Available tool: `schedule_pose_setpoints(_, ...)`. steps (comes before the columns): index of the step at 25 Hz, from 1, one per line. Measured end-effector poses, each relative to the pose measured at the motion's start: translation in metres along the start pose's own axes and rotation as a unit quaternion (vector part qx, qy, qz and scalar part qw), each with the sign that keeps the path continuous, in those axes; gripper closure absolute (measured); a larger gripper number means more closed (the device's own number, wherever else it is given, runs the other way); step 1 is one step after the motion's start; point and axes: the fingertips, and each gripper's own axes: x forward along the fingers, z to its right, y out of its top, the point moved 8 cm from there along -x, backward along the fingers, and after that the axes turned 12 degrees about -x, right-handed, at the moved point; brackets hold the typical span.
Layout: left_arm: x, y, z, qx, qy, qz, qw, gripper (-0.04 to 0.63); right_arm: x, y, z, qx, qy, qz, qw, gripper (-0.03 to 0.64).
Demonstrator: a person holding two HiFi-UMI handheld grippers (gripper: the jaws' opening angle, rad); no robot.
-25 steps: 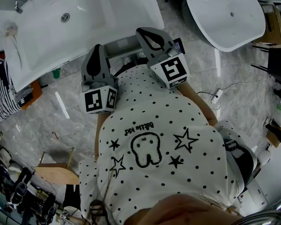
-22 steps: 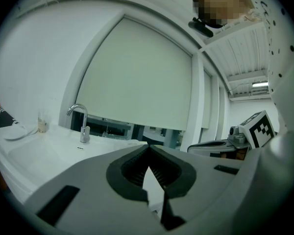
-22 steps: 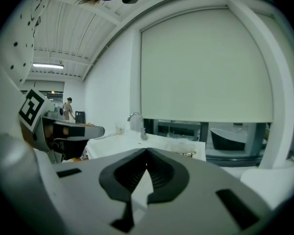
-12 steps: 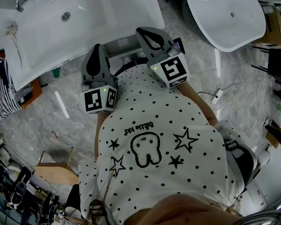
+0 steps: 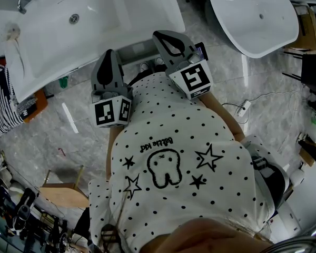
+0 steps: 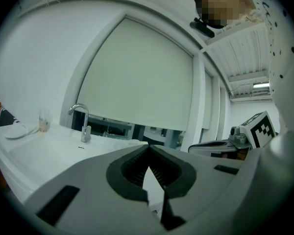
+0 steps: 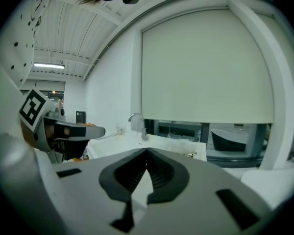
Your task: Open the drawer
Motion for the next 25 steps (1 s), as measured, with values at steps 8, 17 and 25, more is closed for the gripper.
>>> schedule_pose_setpoints(8,0.0001,0.0003,-0.0004,0.000,0.000,0.001,1.0000,0.591,0.0004,0.0007,-0.0007,-0.003,0.001,0.002,1.000,0.603)
schedule_pose_setpoints(17,-0.0002,0.0001,-0.0009,-0.002,0.001,0.001,1.0000,0.591,0.0001,0.0008,-0.0009,-0.003,0.002,0.001,1.000,0.601)
schedule_pose_setpoints(25,-0.0004,-0.0006,-0.0008,-0.003,0.002,0.002,1.0000,0.591,0.0000,0.0003,-0.0013,-0.005,0.003,0.000,1.000,0.603)
